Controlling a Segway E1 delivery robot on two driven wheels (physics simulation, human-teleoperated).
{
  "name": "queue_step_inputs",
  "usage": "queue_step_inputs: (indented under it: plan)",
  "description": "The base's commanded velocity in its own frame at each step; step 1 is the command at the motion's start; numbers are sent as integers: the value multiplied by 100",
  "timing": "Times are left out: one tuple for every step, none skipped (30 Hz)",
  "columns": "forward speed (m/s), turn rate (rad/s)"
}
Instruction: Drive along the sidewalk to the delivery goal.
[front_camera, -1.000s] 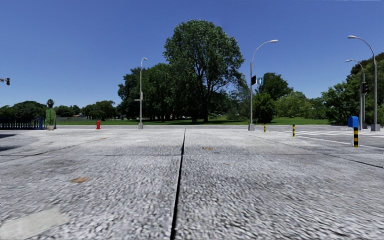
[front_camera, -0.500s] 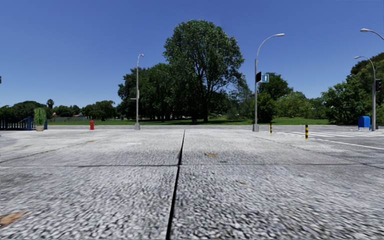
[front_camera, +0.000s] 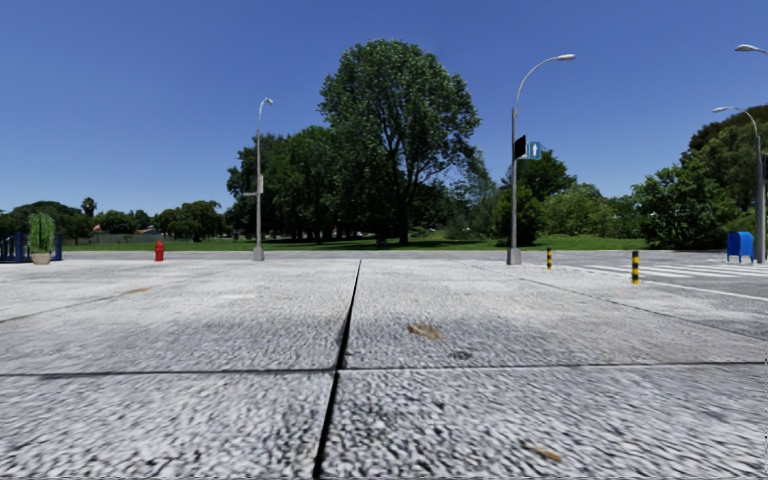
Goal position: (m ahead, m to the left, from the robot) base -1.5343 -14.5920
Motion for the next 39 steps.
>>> queue_step_inputs:
  plan:
    - [200,-19]
    - [200,-19]
    - [200,-19]
    - [200,-19]
    - [200,-19]
    - [200,-19]
    - [200,-19]
    - [200,-19]
    - [200,-19]
    - [200,-19]
    - [200,-19]
    - [200,-12]
    - [200,0]
    - [200,0]
    - [200,0]
    - [200,0]
    - [200,0]
    - [200,0]
    - [200,0]
    - [200,0]
    - [200,0]
    - [200,0]
    - [200,-1]
    - [200,-1]
    - [200,0]
    - [200,0]
    - [200,0]
    - [200,0]
    - [200,0]
    - [200,0]
    - [200,0]
    - [200,0]
    - [200,-19]
    - [200,-36]
    - [200,-45]
    - [200,-45]
    - [200,-52]
    - [200,-57]
    - [200,-57]
